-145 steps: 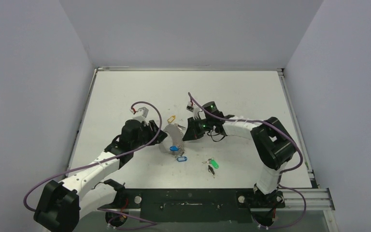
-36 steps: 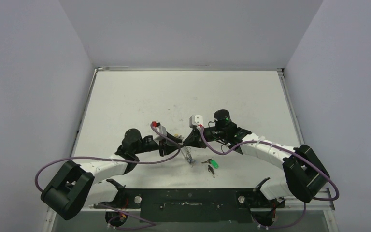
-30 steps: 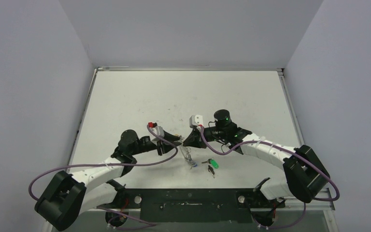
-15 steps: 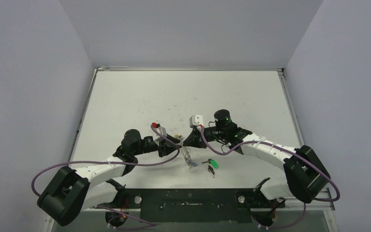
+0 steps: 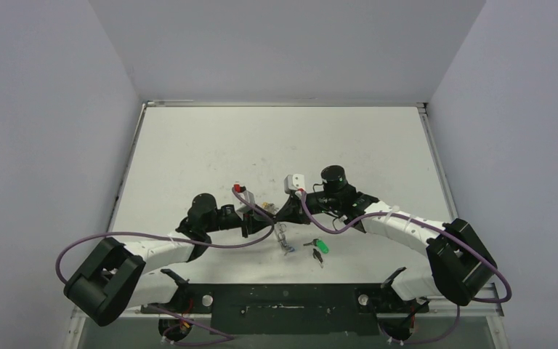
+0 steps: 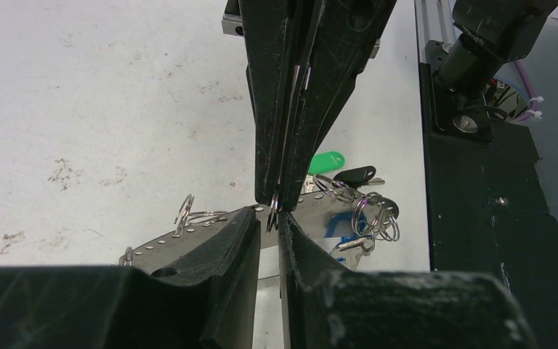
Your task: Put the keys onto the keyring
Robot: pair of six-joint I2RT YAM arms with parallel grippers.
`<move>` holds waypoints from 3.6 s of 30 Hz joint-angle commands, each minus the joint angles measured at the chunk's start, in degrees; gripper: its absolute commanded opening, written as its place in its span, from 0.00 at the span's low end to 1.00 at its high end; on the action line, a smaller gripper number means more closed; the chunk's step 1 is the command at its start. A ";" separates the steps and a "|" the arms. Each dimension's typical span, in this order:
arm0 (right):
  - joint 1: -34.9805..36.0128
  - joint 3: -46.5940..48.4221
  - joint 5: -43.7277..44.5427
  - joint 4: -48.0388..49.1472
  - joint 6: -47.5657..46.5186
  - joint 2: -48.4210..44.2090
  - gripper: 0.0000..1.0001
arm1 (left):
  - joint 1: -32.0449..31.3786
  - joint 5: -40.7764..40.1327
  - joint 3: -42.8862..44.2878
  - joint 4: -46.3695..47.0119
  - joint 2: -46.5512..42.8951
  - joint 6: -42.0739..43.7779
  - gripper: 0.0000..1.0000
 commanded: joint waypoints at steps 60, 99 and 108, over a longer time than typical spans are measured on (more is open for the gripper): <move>0.25 -16.02 8.72 38.53 5.45 -7.93 1.00 | -4.96 -11.50 41.73 -94.34 -0.66 48.40 0.00; 7.66 -9.88 2.84 47.97 9.68 8.20 0.31 | -6.97 -12.83 40.93 -91.30 -1.37 48.15 0.00; 7.65 -9.66 2.34 47.37 9.70 10.04 0.15 | -7.00 -13.23 40.68 -91.12 -1.77 48.19 0.00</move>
